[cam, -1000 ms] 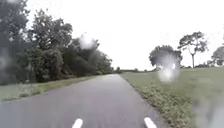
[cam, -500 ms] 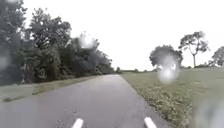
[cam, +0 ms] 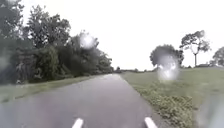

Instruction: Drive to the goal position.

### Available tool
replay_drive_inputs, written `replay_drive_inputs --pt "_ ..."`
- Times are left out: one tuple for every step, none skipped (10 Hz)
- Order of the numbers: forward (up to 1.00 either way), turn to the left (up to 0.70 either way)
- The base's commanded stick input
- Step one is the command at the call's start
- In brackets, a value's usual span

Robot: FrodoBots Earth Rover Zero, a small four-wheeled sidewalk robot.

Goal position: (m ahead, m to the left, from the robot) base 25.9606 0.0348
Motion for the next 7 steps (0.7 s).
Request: replay_drive_inputs --pt "0.85 0.00" --pt "0.85 0.00" --pt "0.85 0.00" --pt "0.85 0.00" --pt "0.85 0.00" --pt "0.85 0.00" --pt "0.85 0.00"
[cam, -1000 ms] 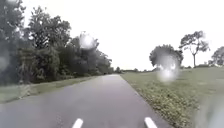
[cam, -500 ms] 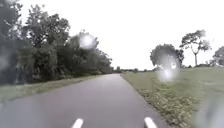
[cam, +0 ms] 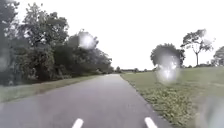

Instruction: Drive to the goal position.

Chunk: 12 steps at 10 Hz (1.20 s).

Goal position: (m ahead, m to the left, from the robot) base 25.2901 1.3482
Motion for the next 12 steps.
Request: replay_drive_inputs --pt "0.85 0.00" --pt "0.85 0.00" --pt "0.85 0.00" --pt "0.85 0.00" --pt "0.85 0.00" --pt "0.85 0.00" --pt "0.85 0.00" --pt "0.85 0.00" --pt "0.85 0.00" --pt "0.85 0.00" --pt "0.85 0.00" --pt "0.85 0.00"
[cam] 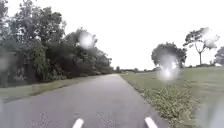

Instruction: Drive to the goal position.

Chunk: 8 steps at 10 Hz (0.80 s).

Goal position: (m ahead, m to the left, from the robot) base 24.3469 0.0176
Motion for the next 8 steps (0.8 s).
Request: replay_drive_inputs --pt "0.85 0.00" --pt "0.85 0.00" --pt "0.85 0.00" --pt "0.85 0.00" --pt "0.85 0.00" --pt "0.85 0.00" --pt "0.85 0.00" --pt "0.85 0.00"
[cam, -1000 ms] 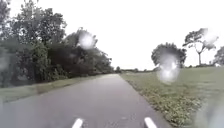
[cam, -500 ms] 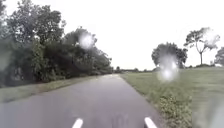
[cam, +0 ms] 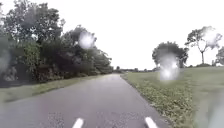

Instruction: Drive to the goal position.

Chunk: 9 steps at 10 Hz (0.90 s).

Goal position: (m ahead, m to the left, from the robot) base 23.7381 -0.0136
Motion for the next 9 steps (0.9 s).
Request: replay_drive_inputs --pt "0.85 0.00" --pt "0.85 0.00" --pt "0.85 0.00" --pt "0.85 0.00" --pt "0.85 0.00" --pt "0.85 0.00" --pt "0.85 0.00" --pt "0.85 0.00" --pt "0.85 0.00"
